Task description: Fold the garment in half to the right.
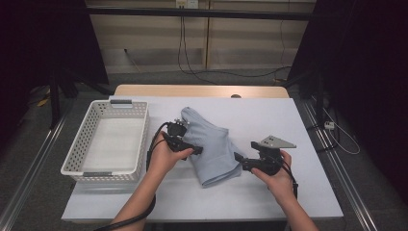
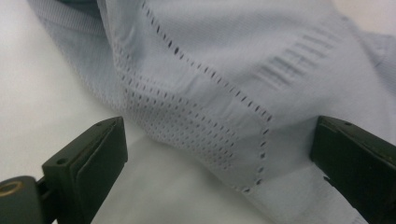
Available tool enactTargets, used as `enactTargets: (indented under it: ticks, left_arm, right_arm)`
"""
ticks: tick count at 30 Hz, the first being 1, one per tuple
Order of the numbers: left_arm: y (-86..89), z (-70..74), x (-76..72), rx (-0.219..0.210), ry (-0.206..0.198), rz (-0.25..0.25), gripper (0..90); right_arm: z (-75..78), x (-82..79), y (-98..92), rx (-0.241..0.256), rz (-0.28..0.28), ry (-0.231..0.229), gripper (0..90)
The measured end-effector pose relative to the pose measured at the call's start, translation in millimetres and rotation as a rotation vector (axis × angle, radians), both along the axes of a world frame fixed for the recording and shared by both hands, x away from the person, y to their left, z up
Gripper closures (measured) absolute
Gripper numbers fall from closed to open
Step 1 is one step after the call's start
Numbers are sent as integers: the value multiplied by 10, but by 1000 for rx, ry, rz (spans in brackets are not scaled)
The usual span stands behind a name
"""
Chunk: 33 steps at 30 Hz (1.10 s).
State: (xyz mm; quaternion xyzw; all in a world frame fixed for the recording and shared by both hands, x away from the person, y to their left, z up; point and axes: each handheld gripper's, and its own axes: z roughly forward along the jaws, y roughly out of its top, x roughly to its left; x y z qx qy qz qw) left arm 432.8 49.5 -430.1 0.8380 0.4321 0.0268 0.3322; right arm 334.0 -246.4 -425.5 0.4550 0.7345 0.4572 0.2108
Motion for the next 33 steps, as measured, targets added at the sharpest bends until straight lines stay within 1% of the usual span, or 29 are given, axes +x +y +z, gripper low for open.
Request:
enactTargets:
  ticks: [2, 4, 8, 9, 10, 12, 14, 16, 18, 19, 20, 21, 22, 23, 25, 26, 27, 28, 30, 33]
  left_arm:
    - [-9, -41, -12, 23, -4, 10, 46]
    - [-9, -79, -17, 24, 1, 22, 55]
    - [-3, -140, -25, 9, 17, 29, 88]
    - [-5, -152, -32, -1, 15, 26, 114]
    - [-11, -160, -41, -5, 8, 33, 119]
    - [-12, -157, -48, -4, 3, 26, 141]
    - [-8, -154, -55, -11, 6, 18, 192]
    - [-14, -154, -81, -31, 8, 17, 256]
    - [-12, -151, -99, -59, 26, 13, 362]
    - [-11, -151, -104, -79, 49, 9, 438]
    - [-19, -156, -112, -79, 46, 14, 470]
    - [-23, -157, -114, -79, 46, 16, 474]
    - [-23, -159, -114, -90, 57, 14, 493]
    - [-23, -163, -113, -100, 66, 15, 541]
    - [-26, -174, -122, -109, 62, 19, 588]
    - [-23, -170, -123, -118, 71, 13, 618]
    - [-23, -170, -123, -118, 71, 13, 678]
    - [-32, -153, -134, -101, 60, 12, 728]
    - [-12, -138, -121, -97, 70, 2, 751]
    - [34, -115, -93, -115, 98, 4, 774]
  right_arm:
    - [1, -5, -9, -6, -2, -1, 190]
    - [4, -12, -23, -5, -8, -1, 190]
    - [2, -35, -50, -5, -14, 0, 190]
    - [0, -41, -55, -7, -15, -1, 189]
    - [0, -46, -59, -7, -17, 0, 189]
    - [-2, -53, -61, -8, -18, 3, 189]
    - [-4, -58, -61, -9, -19, 2, 188]
    - [-7, -62, -61, -14, -20, 1, 187]
    - [-11, -65, -60, -16, -20, 2, 186]
    - [-13, -66, -61, -18, -21, 1, 186]
    - [-15, -67, -63, -19, -22, 1, 186]
    - [-15, -68, -65, -17, -23, 2, 186]
    - [-13, -68, -69, -17, -25, 2, 186]
    - [-11, -69, -74, -17, -26, 1, 186]
    - [-8, -70, -79, -16, -29, 1, 186]
    - [-8, -69, -80, -16, -30, 0, 186]
    - [-9, -67, -81, -15, -30, 0, 186]
    - [-12, -66, -79, -17, -28, 0, 186]
    - [-20, -64, -73, -18, -27, 1, 186]
    - [-32, -64, -69, -21, -24, 4, 185]
